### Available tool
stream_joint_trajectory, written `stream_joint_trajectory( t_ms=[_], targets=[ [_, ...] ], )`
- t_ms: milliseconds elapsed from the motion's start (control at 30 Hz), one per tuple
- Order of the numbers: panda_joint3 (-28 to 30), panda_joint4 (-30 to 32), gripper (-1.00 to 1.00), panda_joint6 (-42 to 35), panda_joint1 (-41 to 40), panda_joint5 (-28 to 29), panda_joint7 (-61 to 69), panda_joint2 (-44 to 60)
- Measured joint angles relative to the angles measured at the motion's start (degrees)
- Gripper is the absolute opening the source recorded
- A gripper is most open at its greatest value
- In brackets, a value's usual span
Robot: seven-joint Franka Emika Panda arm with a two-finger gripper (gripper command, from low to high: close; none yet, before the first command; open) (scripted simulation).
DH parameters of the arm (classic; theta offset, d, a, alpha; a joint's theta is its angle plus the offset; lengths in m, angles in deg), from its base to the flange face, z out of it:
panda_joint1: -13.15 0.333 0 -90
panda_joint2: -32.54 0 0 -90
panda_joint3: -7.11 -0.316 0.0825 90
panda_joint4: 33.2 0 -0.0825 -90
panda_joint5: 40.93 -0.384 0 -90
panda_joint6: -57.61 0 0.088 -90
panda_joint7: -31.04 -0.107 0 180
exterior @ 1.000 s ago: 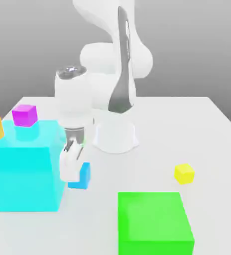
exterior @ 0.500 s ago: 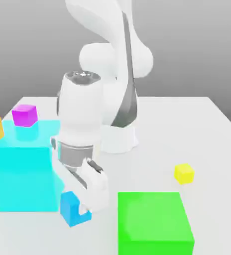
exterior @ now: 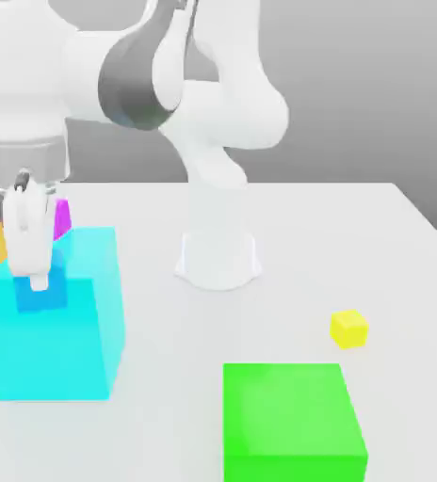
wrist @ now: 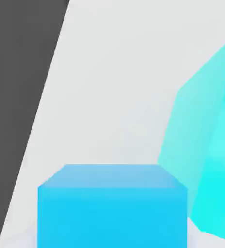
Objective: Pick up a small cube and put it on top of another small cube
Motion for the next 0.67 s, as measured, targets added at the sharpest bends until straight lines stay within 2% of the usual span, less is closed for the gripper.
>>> stream_joint_trajectory(
  t_ms=[267, 400, 533, 567, 667],
  targets=[
    [1.8, 2.8, -1.00, -13.2, -6.8, 3.5, -3.9, -13.4],
    [2.7, 1.7, -1.00, -21.9, -11.2, 5.1, -7.3, -19.9],
    [3.2, 6.3, -1.00, -16.6, -12.5, 5.8, -8.1, -18.9],
    [3.3, 7.7, 1.00, -14.5, -12.6, 5.9, -8.1, -18.3],
    [3.3, 7.7, 1.00, -14.5, -12.6, 5.9, -8.1, -18.3]
  ],
)
